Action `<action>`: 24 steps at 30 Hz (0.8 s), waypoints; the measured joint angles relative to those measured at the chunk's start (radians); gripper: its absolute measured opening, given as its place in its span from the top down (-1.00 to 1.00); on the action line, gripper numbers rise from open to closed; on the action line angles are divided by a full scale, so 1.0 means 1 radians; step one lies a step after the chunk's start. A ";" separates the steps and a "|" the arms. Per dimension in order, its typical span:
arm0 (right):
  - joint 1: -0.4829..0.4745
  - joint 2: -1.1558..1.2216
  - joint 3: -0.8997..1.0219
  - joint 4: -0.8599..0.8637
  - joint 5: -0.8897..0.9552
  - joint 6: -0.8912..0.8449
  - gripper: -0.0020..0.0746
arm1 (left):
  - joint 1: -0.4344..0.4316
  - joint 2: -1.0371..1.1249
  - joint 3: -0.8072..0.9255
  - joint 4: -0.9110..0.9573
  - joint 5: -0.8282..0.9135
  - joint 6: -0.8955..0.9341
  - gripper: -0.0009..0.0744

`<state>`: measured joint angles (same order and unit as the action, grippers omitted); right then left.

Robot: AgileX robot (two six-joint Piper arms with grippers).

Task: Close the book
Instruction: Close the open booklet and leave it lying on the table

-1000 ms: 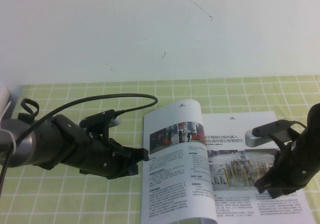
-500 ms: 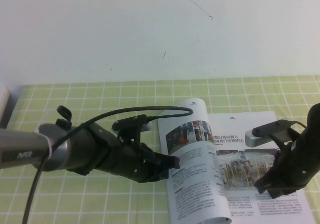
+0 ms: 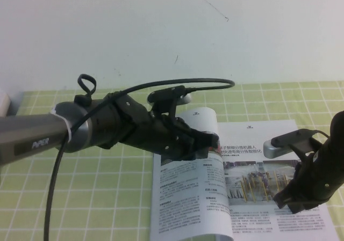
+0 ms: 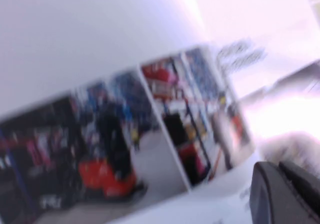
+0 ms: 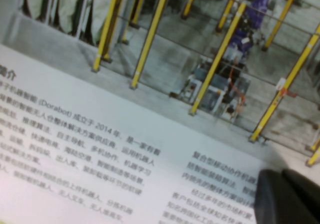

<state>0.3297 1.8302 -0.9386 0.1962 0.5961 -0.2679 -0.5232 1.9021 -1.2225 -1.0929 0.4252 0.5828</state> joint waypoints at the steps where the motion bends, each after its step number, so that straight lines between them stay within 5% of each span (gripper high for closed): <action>1: 0.000 0.000 0.000 0.000 0.000 0.000 0.95 | 0.017 0.000 -0.003 0.066 0.029 -0.061 0.99; 10: 0.000 0.000 0.000 0.000 0.000 0.000 0.95 | 0.114 0.007 -0.003 0.724 0.192 -0.625 0.99; 19: 0.000 0.000 0.000 0.000 0.002 0.000 0.95 | 0.085 0.068 -0.013 0.712 0.194 -0.640 0.99; 24: 0.000 0.002 0.000 0.000 0.002 -0.002 0.95 | 0.083 0.093 -0.013 0.427 0.155 -0.373 0.99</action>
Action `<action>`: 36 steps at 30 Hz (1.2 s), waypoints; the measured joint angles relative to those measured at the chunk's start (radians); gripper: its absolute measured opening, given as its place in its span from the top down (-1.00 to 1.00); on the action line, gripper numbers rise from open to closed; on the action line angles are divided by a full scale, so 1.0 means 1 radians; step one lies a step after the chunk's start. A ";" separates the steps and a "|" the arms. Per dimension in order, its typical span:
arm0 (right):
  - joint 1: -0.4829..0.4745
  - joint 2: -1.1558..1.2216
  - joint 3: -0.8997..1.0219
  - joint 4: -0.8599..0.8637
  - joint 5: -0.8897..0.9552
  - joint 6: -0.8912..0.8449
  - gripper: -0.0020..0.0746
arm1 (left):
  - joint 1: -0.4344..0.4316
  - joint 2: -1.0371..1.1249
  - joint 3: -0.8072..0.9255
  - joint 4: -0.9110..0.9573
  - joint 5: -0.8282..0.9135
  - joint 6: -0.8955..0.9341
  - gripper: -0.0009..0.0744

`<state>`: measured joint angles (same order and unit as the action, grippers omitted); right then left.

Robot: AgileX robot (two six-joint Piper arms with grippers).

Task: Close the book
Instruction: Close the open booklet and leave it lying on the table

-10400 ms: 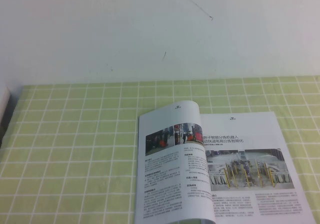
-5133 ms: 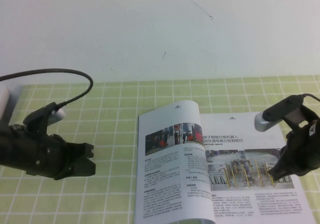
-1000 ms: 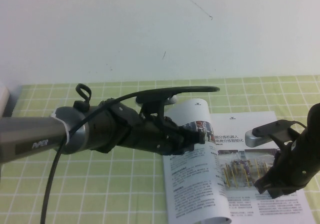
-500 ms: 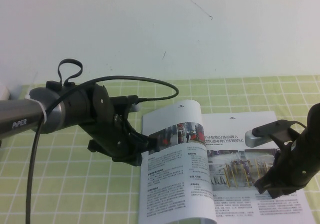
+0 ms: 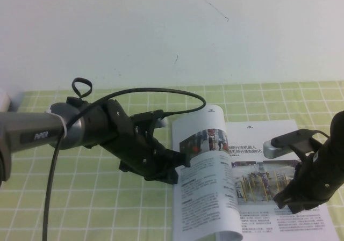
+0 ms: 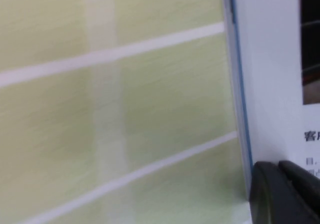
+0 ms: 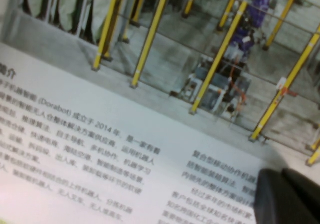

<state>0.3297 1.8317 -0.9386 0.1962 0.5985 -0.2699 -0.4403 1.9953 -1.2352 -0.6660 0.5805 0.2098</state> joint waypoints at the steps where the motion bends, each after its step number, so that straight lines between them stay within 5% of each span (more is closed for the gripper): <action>1: 0.000 0.000 0.000 0.000 0.000 0.000 0.95 | -0.008 0.005 0.000 -0.067 -0.011 0.056 0.99; 8: 0.000 0.000 0.000 0.000 0.001 0.000 0.95 | -0.101 0.019 -0.008 -0.484 -0.097 0.388 0.99; 19: 0.000 -0.004 0.000 -0.015 -0.001 -0.001 0.95 | -0.159 0.048 -0.224 -0.528 -0.026 0.489 0.99; 26: 0.000 -0.158 0.000 -0.151 0.062 0.053 0.95 | -0.155 -0.005 -0.339 -0.326 0.030 0.397 0.99; 36: 0.000 -0.677 0.008 -0.293 0.252 0.104 0.95 | -0.153 -0.298 -0.384 0.134 0.168 0.141 0.99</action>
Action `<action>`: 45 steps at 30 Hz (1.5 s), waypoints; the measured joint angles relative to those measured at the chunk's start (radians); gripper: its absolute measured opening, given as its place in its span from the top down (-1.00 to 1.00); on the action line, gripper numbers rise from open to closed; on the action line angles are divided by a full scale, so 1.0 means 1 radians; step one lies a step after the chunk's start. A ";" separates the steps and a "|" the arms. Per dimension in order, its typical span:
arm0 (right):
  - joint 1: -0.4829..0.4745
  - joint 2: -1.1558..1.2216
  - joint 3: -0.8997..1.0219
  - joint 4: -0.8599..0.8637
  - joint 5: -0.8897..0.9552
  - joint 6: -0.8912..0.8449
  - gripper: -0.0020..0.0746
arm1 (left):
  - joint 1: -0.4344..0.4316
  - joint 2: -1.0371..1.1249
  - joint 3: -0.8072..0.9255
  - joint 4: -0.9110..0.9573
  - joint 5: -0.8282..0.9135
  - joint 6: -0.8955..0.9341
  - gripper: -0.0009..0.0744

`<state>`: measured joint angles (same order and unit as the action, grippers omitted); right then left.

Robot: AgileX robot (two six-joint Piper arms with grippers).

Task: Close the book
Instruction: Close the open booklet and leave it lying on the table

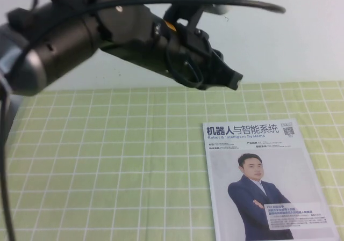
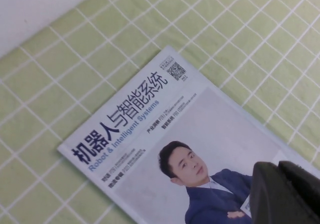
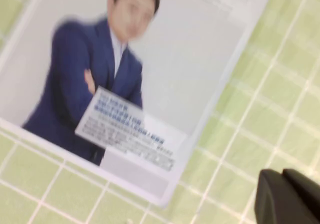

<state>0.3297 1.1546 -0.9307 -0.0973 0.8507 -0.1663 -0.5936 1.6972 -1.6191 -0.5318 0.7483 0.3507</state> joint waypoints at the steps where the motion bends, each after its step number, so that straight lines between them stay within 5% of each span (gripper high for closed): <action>1: 0.000 -0.067 0.000 0.000 0.008 -0.006 0.95 | 0.002 -0.034 0.000 0.037 0.014 -0.019 0.99; 15: 0.000 -0.859 0.001 0.054 0.061 -0.055 0.95 | 0.002 -0.515 -0.001 0.316 0.177 -0.190 0.99; 33: 0.000 -0.878 0.164 0.209 0.153 -0.176 0.95 | 0.004 -1.040 0.578 0.388 0.192 -0.238 0.99; 45: 0.000 -0.878 0.358 0.209 0.164 -0.176 0.95 | 0.004 -1.090 0.693 0.386 0.485 -0.238 0.99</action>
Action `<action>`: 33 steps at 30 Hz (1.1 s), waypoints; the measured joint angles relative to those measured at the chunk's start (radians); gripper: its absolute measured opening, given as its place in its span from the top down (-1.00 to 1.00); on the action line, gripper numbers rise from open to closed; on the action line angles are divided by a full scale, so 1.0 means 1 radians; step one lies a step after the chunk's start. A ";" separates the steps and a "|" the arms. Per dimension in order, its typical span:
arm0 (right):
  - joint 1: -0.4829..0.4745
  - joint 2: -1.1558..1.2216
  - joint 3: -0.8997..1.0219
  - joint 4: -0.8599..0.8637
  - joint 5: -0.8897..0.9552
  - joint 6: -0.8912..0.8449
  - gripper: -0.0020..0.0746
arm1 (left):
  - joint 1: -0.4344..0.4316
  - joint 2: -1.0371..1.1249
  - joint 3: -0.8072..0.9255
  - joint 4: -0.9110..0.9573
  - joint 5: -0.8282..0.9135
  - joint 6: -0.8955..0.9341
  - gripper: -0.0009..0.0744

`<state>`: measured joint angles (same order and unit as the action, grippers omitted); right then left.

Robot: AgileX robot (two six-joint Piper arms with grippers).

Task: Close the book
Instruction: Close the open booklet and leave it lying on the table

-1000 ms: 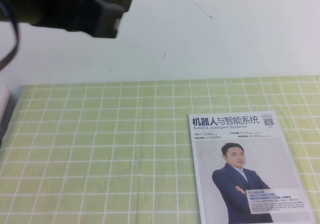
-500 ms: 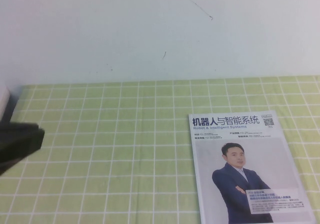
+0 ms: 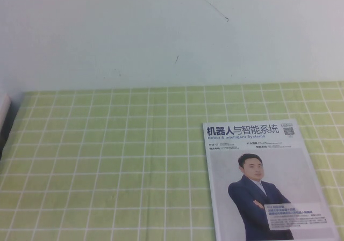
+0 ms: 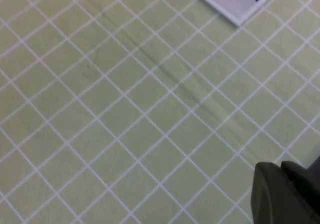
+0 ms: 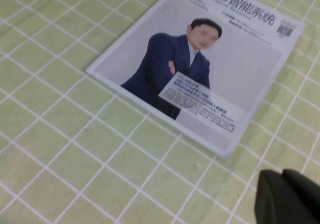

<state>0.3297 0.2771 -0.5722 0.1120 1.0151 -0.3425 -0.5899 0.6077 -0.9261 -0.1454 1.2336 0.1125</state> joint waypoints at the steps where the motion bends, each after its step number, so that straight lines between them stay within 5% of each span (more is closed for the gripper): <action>1: 0.000 0.000 0.014 0.000 0.000 0.000 0.95 | 0.000 0.000 0.000 0.000 0.014 0.000 0.99; 13: 0.000 0.000 0.072 0.000 -0.002 -0.002 0.95 | 0.031 -0.062 0.003 0.104 0.030 0.017 0.99; 21: 0.000 0.000 0.072 0.000 -0.002 -0.002 0.95 | 0.309 -0.195 0.003 0.122 -0.021 0.024 0.99; 28: 0.000 0.000 0.072 0.000 -0.004 -0.002 0.95 | 0.548 -0.353 0.109 0.180 -0.354 0.029 0.99; 33: 0.000 0.000 0.072 0.000 -0.004 -0.002 0.95 | 0.627 -0.448 0.336 0.208 -0.648 0.029 0.99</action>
<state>0.3297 0.2771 -0.5000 0.1120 1.0114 -0.3440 0.0368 0.1595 -0.5896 0.0623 0.5851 0.1417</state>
